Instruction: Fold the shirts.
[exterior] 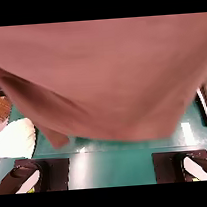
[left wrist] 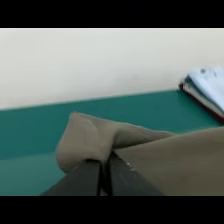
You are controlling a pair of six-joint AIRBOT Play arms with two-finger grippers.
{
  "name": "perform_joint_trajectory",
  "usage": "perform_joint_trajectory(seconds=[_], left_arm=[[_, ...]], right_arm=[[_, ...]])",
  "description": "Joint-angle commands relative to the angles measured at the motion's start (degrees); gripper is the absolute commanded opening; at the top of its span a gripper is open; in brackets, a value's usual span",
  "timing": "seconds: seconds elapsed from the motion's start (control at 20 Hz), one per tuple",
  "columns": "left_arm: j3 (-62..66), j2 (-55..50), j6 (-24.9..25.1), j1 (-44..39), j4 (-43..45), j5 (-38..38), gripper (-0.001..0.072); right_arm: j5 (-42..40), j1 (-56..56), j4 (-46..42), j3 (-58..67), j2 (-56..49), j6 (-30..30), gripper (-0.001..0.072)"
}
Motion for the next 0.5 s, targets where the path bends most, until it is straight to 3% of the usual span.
perform_joint_trajectory(seconds=[0.0,0.2,0.3,0.45], left_arm=[[-7.63,-8.33,0.70,0.04,-3.69,-10.56,0.0030],[-26.47,-18.38,4.57,-0.02,-11.65,-6.10,0.0030],[-33.38,-23.50,9.16,0.00,-14.36,2.86,0.0030],[-34.67,-30.71,11.23,0.00,-12.98,16.70,0.0030]], right_arm=[[3.72,2.89,0.04,-4.68,-8.44,1.09,0.0021],[-1.68,6.69,-7.52,-13.77,-20.70,0.83,0.0021],[-5.14,6.82,-8.24,-14.29,-26.47,0.87,0.0021],[-9.60,6.82,-8.24,-14.25,-31.80,1.31,0.0022]])
